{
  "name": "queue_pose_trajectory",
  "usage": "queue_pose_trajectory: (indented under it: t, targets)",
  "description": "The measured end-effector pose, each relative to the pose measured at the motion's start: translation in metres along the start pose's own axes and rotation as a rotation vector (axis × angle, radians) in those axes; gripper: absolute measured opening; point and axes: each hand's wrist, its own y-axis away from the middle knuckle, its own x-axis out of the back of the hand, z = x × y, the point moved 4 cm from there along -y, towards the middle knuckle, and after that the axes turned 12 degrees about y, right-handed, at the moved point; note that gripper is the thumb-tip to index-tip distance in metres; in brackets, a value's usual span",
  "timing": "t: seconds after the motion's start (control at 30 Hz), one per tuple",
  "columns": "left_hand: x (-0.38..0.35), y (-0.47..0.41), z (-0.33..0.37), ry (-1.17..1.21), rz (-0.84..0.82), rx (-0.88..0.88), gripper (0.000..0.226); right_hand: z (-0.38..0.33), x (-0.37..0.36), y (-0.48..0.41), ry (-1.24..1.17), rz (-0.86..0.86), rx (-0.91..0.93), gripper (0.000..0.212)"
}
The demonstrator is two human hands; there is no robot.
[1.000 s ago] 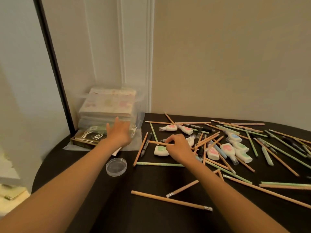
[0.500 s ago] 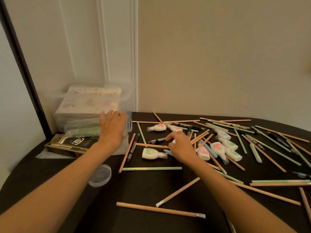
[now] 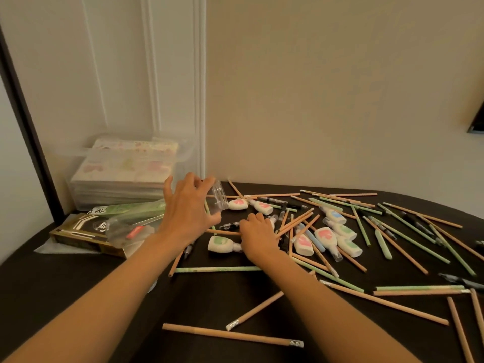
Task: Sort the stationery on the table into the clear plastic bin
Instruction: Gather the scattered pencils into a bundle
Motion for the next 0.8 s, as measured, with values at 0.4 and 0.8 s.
queue_pose_trajectory:
  t: [0.4, 0.8]
  targets:
    - [-0.012, 0.006, 0.024, -0.099, 0.186, 0.012, 0.063, 0.071, 0.049, 0.032, -0.426, 0.513, -0.280, 0.020]
    - [-0.051, 0.043, 0.088, -0.110, 0.326, -0.226, 0.076, 0.088, 0.011, 0.096, -0.073, 0.799, -0.214, 0.037]
